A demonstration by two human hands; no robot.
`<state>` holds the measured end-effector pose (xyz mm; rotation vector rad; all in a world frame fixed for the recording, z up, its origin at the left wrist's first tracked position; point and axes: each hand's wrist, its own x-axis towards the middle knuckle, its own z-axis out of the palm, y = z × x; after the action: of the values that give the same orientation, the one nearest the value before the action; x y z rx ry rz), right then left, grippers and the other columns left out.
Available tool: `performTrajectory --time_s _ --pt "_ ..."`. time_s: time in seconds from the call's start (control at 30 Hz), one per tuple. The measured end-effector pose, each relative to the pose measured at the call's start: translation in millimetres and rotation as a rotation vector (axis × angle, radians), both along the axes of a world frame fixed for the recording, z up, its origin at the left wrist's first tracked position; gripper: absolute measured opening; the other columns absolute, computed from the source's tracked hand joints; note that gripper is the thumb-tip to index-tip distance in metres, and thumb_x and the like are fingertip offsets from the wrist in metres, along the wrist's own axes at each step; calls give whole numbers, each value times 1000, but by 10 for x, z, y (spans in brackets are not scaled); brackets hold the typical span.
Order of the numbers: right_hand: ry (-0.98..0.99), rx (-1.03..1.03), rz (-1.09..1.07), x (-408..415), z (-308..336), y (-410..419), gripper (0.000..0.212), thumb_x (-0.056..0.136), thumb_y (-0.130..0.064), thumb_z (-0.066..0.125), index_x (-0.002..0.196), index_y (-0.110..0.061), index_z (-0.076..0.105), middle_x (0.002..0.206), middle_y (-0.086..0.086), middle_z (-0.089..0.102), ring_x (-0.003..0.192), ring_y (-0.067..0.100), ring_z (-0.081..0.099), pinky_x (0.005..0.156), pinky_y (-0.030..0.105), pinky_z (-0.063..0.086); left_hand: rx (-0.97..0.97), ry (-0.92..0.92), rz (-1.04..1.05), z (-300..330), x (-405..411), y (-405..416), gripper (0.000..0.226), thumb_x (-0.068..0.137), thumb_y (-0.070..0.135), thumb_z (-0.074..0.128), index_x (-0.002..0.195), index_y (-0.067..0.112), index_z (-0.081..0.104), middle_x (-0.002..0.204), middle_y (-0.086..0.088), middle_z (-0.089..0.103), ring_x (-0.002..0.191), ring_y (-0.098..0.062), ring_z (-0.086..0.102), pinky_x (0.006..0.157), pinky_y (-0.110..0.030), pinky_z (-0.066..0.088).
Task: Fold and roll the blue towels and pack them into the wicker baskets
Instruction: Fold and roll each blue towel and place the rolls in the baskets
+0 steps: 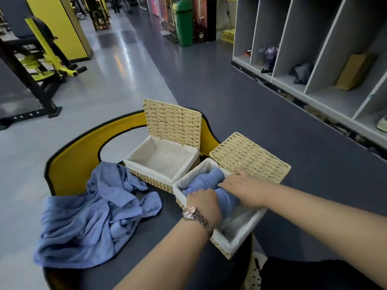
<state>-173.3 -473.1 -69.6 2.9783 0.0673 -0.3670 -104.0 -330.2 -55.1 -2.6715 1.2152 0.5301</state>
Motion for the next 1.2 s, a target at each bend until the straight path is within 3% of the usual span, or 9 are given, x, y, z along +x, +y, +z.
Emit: performTrajectory --time_s 0.2,0.33,0.43,0.53,0.63,0.9,1.07,1.13,1.2 --pt "-100 21 -38 -16 -11 62 29 79 2 44 90 -19 59 97 -1 62 103 26 53 107 36 25 158 70 17 155 46 -52 46 90 25 60 132 11 48 140 -10 48 133 -29 40 111 -38 26" --pt "-80 -35 -75 -26 -5 185 25 86 -3 44 96 -17 62 103 1 65 108 23 52 111 38 22 286 187 67 125 115 -24 57 87 30 63 136 10 43 145 -11 40 136 -32 35 112 -42 31" --pt "-11 22 -148 -17 155 264 23 87 -8 46 101 -21 60 107 -1 62 107 23 51 100 35 31 69 186 80 170 109 130 41 87 26 61 125 12 54 132 -12 53 125 -32 48 101 -39 42" --pt "-16 117 -317 30 397 449 24 84 -9 49 102 -23 57 102 -2 51 95 19 44 68 27 35 -354 39 94 283 142 501 28 83 19 56 110 15 61 106 -9 67 102 -31 62 85 -37 49" --pt "-194 188 -225 233 549 828 14 89 -17 49 98 -20 60 97 -1 58 105 24 50 80 33 39 -550 -12 171 335 381 1082 22 82 19 52 101 19 63 96 -6 70 91 -29 63 74 -33 47" --pt "-235 584 -225 1204 168 2038 11 89 -19 55 97 -18 62 96 2 67 94 24 61 79 32 45 -509 -148 390 27 903 2841 24 81 28 43 80 20 66 72 -5 69 70 -27 66 53 -29 45" --pt "-189 597 -386 1976 -291 2323 63 86 -38 64 138 -11 40 136 8 52 122 27 51 97 39 45 -538 -20 547 -129 1066 3159 18 84 27 51 97 26 63 97 5 69 90 -17 63 69 -27 46" --pt "-152 583 -440 2162 -405 2325 56 86 -38 64 132 -14 46 129 8 56 117 29 53 93 39 47 -572 -20 540 -158 1089 3125 22 84 27 50 102 26 64 101 6 69 92 -15 64 75 -30 51" --pt "-218 662 -442 2181 -437 2341 23 87 -27 62 105 -14 60 104 9 64 98 28 60 81 38 50 -600 24 517 -178 1120 3093 24 84 29 50 104 26 63 104 8 69 93 -14 64 77 -30 51"
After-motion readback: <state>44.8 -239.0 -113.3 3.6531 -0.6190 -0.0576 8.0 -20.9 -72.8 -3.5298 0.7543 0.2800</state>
